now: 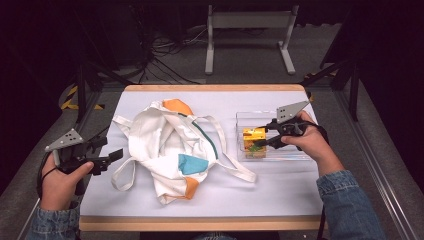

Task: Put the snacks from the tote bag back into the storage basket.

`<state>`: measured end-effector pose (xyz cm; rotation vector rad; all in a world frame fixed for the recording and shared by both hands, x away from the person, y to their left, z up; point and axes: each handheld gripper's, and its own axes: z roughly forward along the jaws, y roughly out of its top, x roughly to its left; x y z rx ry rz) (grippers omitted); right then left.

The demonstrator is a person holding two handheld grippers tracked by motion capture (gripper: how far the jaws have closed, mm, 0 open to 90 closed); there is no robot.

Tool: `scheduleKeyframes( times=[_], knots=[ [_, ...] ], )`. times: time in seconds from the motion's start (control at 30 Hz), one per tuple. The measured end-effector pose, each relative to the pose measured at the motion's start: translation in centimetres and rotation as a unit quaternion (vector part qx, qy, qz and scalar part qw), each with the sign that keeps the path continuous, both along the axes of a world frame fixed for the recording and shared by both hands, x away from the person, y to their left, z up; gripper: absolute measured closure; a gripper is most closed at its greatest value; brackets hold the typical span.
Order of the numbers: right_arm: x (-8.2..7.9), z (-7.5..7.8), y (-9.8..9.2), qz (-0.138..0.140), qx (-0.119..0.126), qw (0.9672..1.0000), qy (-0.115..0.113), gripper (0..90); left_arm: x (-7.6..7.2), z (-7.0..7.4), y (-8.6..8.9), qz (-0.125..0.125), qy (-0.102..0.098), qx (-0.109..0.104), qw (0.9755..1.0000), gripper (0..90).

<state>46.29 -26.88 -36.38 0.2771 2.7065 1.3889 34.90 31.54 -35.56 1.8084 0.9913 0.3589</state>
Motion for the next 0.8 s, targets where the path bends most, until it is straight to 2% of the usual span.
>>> scheduleKeyframes(
  times=[0.17, 0.6, 0.8],
  knots=[
    [0.40, -0.13, 0.52, 0.009, -0.031, 0.9995, 0.008, 50.6, 0.05, -0.03, -0.07, -0.003, 0.000, 0.000, 1.0000, 18.0],
    [0.27, 0.07, 0.09, 0.019, -0.055, 0.9983, 0.007, 50.1, 0.15, -0.01, -0.12, -0.004, 0.000, -0.001, 1.0000, 18.0],
    [-0.01, 0.14, -0.16, 0.014, -0.068, 0.9976, 0.006, 49.9, 0.45, -0.01, -0.30, -0.008, -0.001, 0.001, 1.0000, 17.9]
  ],
)
